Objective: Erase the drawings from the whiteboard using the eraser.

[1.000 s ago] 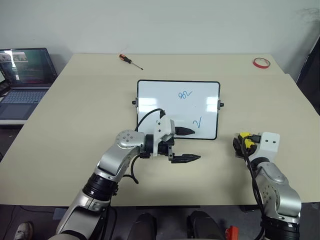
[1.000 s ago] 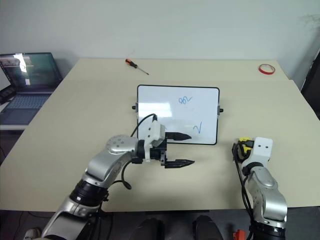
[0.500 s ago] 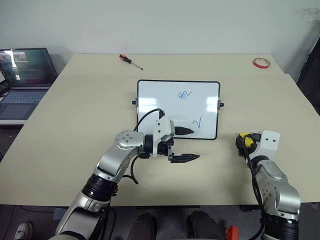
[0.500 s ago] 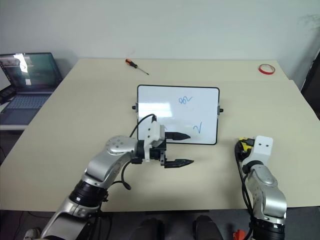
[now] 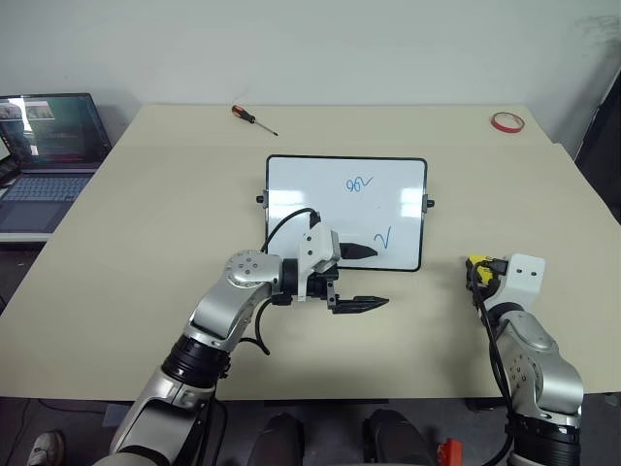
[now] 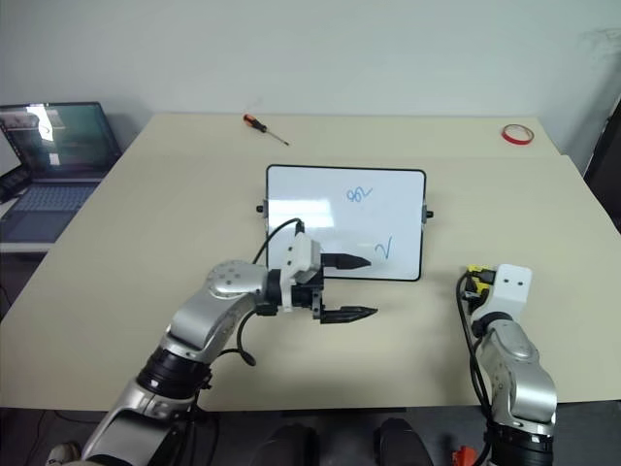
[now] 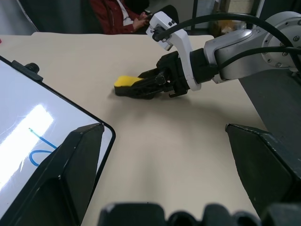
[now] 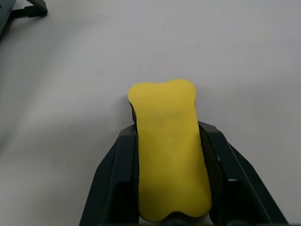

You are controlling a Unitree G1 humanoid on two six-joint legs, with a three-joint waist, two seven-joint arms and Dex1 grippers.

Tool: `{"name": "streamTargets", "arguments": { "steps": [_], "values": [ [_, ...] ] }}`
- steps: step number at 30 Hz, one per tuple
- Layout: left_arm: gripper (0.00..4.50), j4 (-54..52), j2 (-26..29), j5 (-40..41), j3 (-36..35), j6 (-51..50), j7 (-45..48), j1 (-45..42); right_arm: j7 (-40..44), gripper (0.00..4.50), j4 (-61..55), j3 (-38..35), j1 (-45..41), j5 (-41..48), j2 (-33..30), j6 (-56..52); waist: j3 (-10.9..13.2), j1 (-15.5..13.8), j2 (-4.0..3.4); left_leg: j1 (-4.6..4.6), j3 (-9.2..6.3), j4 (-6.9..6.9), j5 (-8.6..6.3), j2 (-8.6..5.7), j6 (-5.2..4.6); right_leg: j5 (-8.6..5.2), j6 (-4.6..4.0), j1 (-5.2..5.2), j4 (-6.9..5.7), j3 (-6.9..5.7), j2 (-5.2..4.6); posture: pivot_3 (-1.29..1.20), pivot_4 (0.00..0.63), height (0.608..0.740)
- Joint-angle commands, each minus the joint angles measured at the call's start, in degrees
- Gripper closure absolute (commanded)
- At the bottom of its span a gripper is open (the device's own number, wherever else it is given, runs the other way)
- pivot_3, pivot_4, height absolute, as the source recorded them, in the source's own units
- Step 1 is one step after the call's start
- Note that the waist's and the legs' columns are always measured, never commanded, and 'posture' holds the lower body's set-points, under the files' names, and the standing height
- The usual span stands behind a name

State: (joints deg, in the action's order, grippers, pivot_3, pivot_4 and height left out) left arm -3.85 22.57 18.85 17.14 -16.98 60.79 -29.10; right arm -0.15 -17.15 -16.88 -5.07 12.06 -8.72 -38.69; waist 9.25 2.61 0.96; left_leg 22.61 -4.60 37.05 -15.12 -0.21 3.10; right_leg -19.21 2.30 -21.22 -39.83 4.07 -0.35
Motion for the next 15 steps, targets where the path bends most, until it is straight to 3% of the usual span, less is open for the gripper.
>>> {"name": "streamTargets", "arguments": {
  "steps": [1,7,12,15],
  "values": [
    [0.00,-0.94,-0.03,0.01,-1.19,0.99,-0.04,-0.82,-0.50,3.19,-2.00,-0.80,-0.05,0.19,-0.04,1.50,0.00,0.00,0.00,0.00,0.00,0.00,0.00,0.00,0.00,0.00,0.00,0.00,0.00,0.00,0.00,0.00,0.150,0.740],
    [0.00,-0.95,-0.04,-0.89,-2.31,1.87,-2.25,-0.52,-0.58,3.19,-3.24,-0.54,-1.12,0.45,-0.16,2.23,0.00,0.00,0.00,0.00,0.00,0.00,0.00,0.00,0.00,0.00,0.00,0.00,0.00,0.00,0.00,0.00,0.150,0.740],
    [0.00,0.23,-2.42,-7.42,-7.16,7.32,-16.35,1.71,0.76,3.19,-6.04,2.08,-3.10,-0.70,-1.04,6.35,0.00,0.07,0.00,0.00,0.00,0.01,0.00,0.00,0.00,0.00,0.00,-0.02,-0.01,0.01,-0.01,0.00,0.150,0.740],
    [0.00,-0.14,-3.03,-10.26,-7.47,8.82,-20.21,3.48,1.64,3.19,-6.68,3.54,-3.29,-0.69,-0.60,9.19,0.00,0.20,0.00,0.00,-0.01,-0.01,0.00,0.02,0.00,0.00,0.00,-0.03,0.00,0.02,-0.08,0.00,0.150,0.740]
  ]
}}
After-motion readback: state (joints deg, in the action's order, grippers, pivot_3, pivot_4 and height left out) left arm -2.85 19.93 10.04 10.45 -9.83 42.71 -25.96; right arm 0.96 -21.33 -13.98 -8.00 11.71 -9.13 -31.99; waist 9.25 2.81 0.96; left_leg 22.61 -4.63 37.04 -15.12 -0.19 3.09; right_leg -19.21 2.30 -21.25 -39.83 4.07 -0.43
